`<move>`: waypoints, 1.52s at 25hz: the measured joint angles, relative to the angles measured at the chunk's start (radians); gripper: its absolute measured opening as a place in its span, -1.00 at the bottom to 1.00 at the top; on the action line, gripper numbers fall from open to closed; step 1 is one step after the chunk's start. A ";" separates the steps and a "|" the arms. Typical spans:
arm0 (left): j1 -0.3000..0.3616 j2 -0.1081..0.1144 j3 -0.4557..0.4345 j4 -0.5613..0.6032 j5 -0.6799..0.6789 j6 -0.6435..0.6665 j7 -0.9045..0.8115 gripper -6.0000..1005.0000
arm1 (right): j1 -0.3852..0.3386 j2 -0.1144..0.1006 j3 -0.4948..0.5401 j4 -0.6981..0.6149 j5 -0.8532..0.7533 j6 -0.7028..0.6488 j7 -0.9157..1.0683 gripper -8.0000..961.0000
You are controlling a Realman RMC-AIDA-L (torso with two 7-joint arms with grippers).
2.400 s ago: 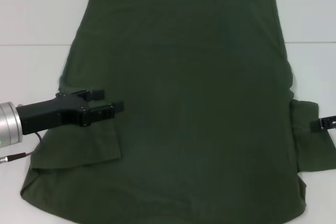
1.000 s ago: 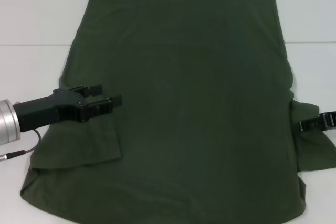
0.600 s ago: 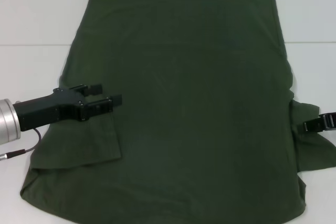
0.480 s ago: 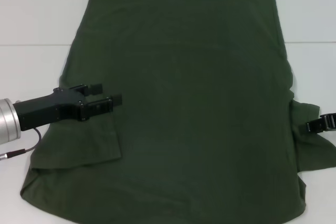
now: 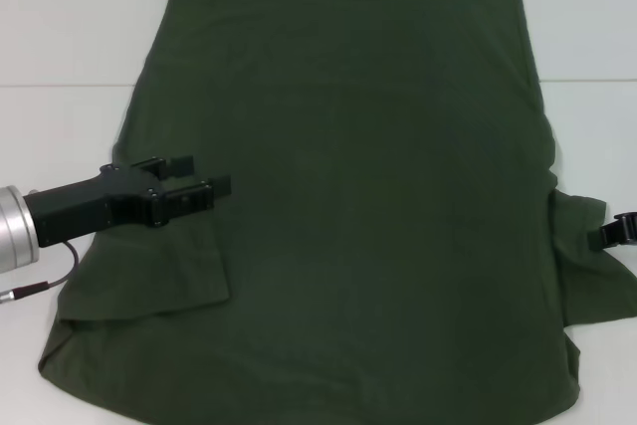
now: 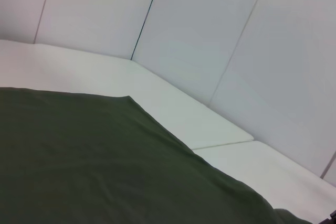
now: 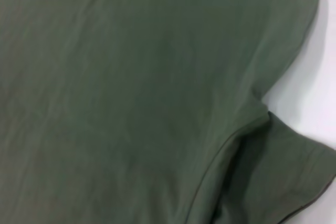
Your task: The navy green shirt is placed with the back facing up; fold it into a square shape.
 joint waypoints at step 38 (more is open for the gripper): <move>0.019 0.001 -0.022 0.002 -0.025 0.011 -0.006 0.53 | 0.015 0.010 -0.009 -0.007 -0.176 0.240 0.192 -0.91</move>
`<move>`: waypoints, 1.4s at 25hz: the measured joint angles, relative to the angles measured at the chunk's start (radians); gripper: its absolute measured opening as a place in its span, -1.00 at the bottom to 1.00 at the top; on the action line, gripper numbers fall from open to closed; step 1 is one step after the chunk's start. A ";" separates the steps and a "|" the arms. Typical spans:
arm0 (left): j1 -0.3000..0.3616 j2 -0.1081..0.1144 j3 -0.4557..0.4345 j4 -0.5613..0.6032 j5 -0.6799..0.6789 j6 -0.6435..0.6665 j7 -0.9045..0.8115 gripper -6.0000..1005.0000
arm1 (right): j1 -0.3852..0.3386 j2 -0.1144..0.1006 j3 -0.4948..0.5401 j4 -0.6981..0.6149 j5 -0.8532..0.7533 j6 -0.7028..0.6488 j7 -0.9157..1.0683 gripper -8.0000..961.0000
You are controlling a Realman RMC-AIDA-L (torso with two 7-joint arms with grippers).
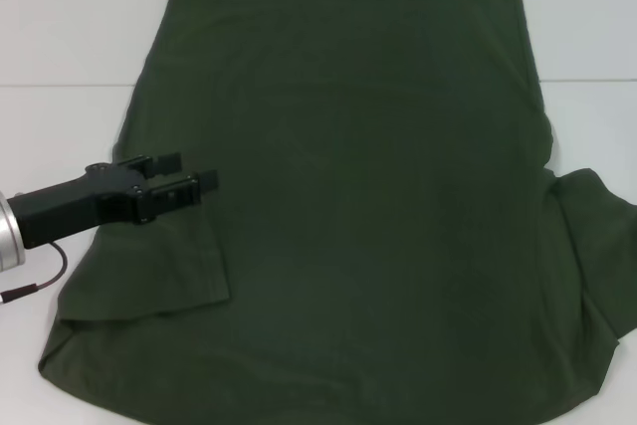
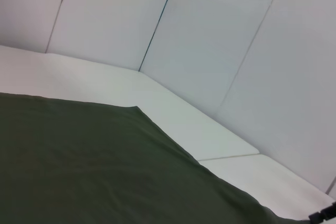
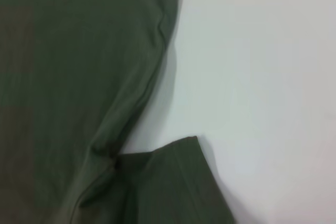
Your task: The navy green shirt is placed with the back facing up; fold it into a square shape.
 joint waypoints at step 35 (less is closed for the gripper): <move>0.000 0.008 -0.032 -0.002 -0.034 -0.002 0.005 0.53 | 0.128 0.036 0.004 -0.127 0.106 -0.376 0.011 -0.91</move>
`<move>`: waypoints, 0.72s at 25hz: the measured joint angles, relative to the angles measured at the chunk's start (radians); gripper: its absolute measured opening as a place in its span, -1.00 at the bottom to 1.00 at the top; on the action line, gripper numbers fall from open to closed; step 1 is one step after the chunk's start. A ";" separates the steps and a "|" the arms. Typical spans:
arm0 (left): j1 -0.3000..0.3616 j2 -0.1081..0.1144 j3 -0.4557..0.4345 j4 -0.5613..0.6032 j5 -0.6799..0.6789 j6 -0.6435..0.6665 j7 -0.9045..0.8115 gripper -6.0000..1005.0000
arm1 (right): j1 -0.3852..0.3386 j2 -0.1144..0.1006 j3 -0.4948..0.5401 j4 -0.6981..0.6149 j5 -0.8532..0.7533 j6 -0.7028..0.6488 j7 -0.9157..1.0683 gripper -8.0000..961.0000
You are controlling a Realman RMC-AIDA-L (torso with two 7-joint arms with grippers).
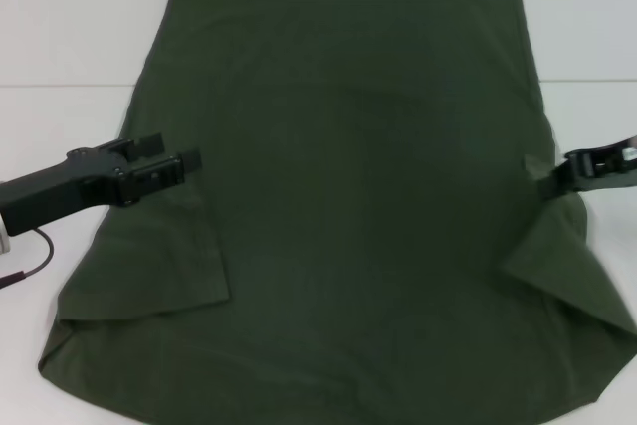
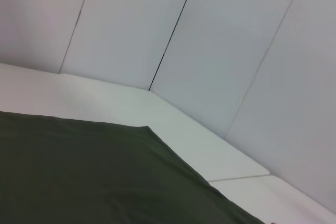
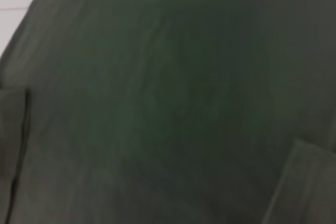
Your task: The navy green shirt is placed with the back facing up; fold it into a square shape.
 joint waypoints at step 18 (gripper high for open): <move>0.006 -0.004 0.001 0.000 -0.028 0.003 0.001 0.53 | 0.076 0.003 -0.023 0.275 0.171 0.208 -0.083 -0.85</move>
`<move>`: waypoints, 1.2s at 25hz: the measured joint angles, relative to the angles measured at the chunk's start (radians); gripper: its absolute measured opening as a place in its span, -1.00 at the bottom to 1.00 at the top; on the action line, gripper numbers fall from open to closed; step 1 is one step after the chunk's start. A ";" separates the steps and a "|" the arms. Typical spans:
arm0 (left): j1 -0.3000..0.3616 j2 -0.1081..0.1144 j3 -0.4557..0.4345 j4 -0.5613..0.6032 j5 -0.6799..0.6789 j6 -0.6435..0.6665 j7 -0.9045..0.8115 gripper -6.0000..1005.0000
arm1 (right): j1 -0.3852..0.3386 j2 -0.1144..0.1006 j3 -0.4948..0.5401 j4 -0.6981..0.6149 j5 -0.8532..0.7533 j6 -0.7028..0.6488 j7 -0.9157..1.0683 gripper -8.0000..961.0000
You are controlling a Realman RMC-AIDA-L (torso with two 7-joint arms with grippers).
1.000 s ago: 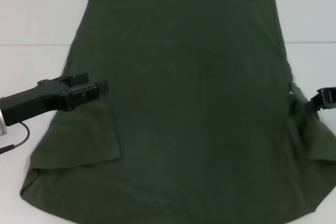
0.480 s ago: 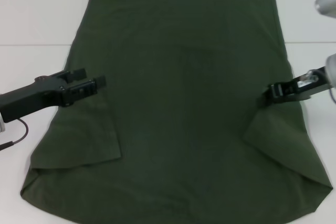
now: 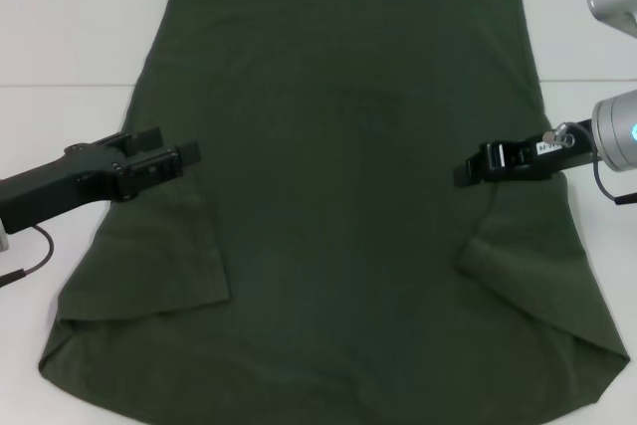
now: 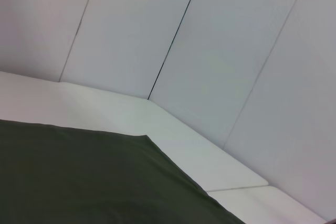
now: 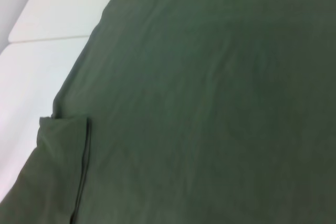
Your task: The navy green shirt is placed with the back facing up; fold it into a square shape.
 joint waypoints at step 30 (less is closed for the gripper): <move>0.094 0.206 -0.202 -0.083 0.485 0.193 -0.719 0.53 | 0.001 -0.115 0.006 -0.071 0.226 -0.047 0.013 0.74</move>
